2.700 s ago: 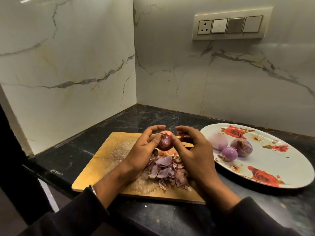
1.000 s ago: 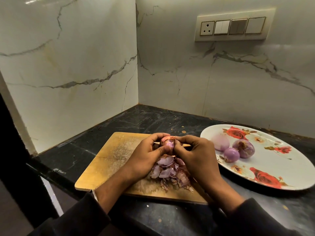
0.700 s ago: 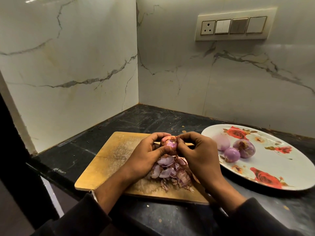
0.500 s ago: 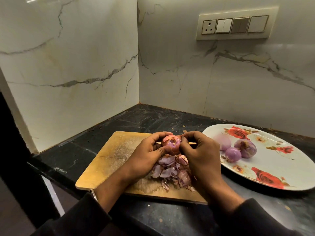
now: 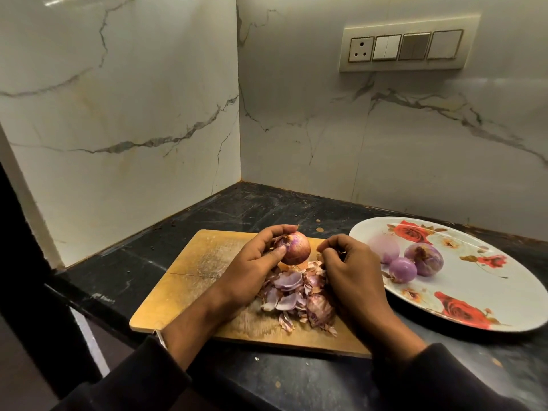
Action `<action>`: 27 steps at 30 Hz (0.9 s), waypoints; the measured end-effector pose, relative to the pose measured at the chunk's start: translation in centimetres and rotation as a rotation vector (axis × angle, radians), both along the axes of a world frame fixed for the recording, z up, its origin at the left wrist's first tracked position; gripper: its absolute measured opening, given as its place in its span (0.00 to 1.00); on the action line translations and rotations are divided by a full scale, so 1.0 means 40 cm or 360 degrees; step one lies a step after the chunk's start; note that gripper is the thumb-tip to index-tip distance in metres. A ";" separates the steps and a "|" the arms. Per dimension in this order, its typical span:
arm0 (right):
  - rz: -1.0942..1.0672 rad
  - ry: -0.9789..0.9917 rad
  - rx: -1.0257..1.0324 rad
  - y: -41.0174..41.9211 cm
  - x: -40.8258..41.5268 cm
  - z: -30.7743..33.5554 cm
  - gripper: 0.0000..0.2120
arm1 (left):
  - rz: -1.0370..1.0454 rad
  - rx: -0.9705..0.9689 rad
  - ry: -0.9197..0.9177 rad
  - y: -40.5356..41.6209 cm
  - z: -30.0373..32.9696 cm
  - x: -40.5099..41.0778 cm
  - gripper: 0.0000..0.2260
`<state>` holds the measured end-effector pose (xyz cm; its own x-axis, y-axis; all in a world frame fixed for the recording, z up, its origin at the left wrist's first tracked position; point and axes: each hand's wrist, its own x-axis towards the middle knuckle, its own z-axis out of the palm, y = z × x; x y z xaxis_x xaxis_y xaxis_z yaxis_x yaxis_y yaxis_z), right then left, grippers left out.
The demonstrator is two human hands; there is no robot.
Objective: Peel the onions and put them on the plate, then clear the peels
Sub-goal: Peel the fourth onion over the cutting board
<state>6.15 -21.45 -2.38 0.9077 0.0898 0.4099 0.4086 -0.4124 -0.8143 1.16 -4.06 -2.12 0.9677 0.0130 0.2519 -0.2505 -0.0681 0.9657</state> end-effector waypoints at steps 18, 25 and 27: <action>0.0483 0.0161 0.0397 0.029 -0.020 -0.005 0.10 | 0.0022 -0.0063 -0.0033 0.001 0.000 0.005 0.19; 0.0431 0.0162 0.0346 0.017 -0.016 0.000 0.19 | 0.0094 -0.0043 -0.0093 0.005 0.000 0.009 0.14; 0.0420 0.0172 0.0355 0.017 -0.015 0.000 0.18 | 0.0156 -0.0056 -0.0115 0.004 0.000 0.009 0.12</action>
<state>5.55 -20.77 -2.40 0.9044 0.2460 0.3486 0.3838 -0.1118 -0.9166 1.53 -3.88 -2.13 0.9406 0.1168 0.3189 -0.3136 -0.0620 0.9475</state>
